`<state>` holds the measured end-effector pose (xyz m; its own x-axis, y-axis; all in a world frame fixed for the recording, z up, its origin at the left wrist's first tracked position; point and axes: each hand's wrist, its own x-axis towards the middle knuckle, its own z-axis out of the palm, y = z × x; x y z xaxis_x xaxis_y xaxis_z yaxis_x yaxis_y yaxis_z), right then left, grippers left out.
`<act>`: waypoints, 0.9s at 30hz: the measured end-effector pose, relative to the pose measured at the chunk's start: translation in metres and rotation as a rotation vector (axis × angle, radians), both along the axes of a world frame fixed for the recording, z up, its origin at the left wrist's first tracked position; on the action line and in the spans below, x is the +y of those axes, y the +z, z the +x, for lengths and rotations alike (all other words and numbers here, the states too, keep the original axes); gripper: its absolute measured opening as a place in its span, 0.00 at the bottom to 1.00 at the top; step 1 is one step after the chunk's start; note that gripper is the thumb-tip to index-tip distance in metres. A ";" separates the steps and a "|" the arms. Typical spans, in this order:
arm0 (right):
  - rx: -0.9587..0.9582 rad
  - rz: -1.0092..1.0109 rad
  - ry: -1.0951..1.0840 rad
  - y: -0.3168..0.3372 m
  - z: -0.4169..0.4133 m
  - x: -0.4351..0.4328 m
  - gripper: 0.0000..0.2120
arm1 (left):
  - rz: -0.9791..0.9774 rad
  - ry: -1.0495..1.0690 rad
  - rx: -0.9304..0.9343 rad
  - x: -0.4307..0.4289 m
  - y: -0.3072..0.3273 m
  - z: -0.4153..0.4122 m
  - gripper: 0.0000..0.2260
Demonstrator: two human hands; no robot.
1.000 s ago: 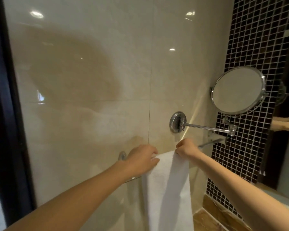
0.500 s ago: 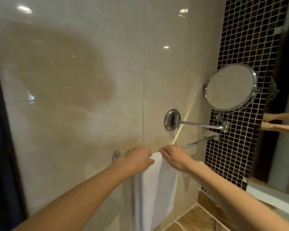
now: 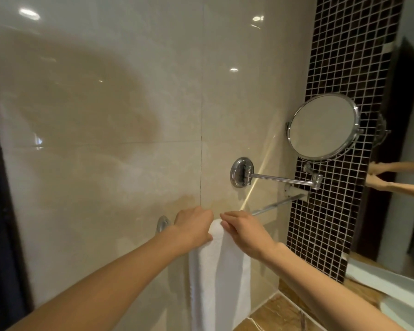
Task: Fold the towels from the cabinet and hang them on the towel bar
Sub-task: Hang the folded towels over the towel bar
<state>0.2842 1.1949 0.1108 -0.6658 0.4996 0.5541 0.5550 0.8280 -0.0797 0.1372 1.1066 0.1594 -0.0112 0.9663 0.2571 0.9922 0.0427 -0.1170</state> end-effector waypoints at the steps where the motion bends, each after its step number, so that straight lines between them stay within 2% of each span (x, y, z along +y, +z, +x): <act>1: 0.003 0.017 -0.009 -0.002 0.000 -0.001 0.14 | 0.004 -0.002 0.005 -0.001 -0.001 0.001 0.09; 4: -0.042 0.029 -0.040 -0.001 0.002 -0.004 0.14 | 0.020 0.011 0.023 -0.006 -0.001 0.003 0.09; 7: -0.096 -0.043 -0.052 0.011 0.001 -0.005 0.15 | 0.044 -0.008 0.039 -0.009 0.001 0.002 0.10; 11: -0.100 -0.101 -0.037 0.024 0.002 -0.007 0.18 | 0.174 -0.039 0.015 -0.015 0.004 0.004 0.14; 14: -0.126 -0.093 -0.025 0.028 0.002 -0.011 0.18 | 0.275 -0.074 -0.078 -0.023 0.002 0.001 0.15; 17: -0.132 -0.080 0.005 0.029 0.001 -0.015 0.16 | 0.376 -0.155 -0.152 -0.033 -0.005 0.000 0.14; 20: -0.148 -0.076 0.065 0.026 0.000 -0.023 0.10 | 0.452 -0.205 -0.146 -0.046 -0.017 0.009 0.12; 22: -0.157 -0.073 0.074 0.024 0.001 -0.029 0.10 | 0.449 -0.219 -0.159 -0.051 -0.027 0.012 0.12; 27: -0.139 -0.068 0.053 0.018 0.001 -0.035 0.13 | 0.377 -0.250 -0.393 -0.057 -0.060 0.013 0.11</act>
<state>0.2854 1.1598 0.1289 -0.7602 0.4951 0.4207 0.5202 0.8518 -0.0623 0.1503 1.0491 0.0997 0.0410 0.7946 0.6057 0.9432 -0.2307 0.2389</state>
